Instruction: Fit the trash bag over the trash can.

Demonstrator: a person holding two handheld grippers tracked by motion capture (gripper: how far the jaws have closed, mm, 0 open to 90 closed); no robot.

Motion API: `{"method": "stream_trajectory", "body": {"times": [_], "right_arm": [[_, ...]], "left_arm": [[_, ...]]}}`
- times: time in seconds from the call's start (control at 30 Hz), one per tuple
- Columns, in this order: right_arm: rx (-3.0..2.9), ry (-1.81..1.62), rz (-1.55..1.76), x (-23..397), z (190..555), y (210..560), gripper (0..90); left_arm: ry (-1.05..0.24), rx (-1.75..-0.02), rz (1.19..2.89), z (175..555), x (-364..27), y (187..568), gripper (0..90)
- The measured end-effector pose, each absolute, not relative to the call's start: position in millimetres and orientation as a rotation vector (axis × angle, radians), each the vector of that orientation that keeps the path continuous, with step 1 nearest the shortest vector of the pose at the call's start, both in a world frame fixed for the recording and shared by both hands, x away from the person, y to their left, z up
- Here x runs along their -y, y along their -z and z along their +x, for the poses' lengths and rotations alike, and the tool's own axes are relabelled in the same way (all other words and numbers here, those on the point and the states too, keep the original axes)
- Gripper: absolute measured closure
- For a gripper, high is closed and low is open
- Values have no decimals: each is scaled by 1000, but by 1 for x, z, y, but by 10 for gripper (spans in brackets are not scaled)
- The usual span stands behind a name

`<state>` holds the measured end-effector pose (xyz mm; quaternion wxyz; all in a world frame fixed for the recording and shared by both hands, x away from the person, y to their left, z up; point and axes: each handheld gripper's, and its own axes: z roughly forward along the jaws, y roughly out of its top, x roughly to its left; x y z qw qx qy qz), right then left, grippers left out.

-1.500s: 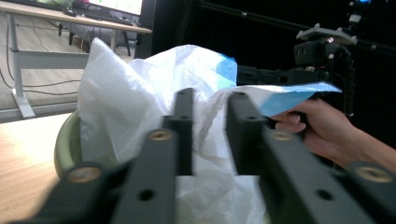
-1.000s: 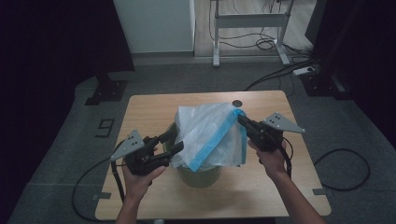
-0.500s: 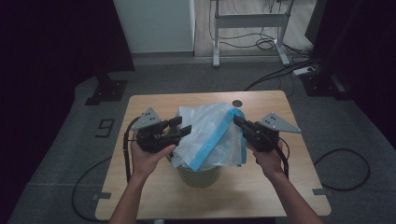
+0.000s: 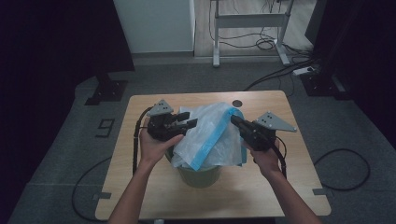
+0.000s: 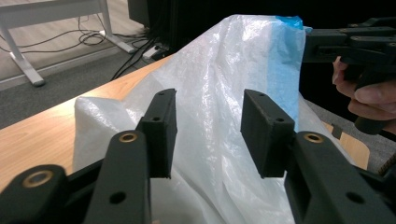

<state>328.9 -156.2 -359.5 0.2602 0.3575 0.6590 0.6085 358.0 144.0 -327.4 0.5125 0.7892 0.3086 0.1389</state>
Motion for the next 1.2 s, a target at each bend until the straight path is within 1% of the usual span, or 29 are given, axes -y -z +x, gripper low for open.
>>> {"method": "stream_trajectory", "body": {"times": [0.07, 0.23, 0.3, 0.43, 0.67, 0.83, 0.9, 0.97, 1.2], "right_arm": [[-1783, -1648, 969, 156, 329, 359, 894], [-1784, -1650, 964, 156, 328, 359, 895], [-1782, -1652, 965, 156, 328, 358, 895], [-1783, -1654, 966, 156, 328, 359, 894], [-1778, -1647, 992, 161, 329, 362, 895], [-1771, -1650, 1017, 166, 329, 365, 895], [-1770, -1663, 1024, 167, 330, 366, 895], [-1768, -1658, 1025, 167, 330, 366, 895], [-1772, -1638, 1025, 173, 327, 368, 895]], "left_arm": [[-341, -745, 1897, 359, -142, 329, 620], [-363, -745, 1909, 362, -139, 331, 692], [-380, -735, 1918, 362, -137, 332, 771], [-392, -718, 1917, 363, -137, 333, 898], [-419, -721, 1803, 362, -148, 329, 900], [-404, -725, 1736, 360, -158, 327, 900], [-380, -726, 1726, 360, -160, 328, 900], [-414, -743, 1715, 359, -163, 329, 900], [-411, -754, 1670, 357, -176, 329, 900]]}}
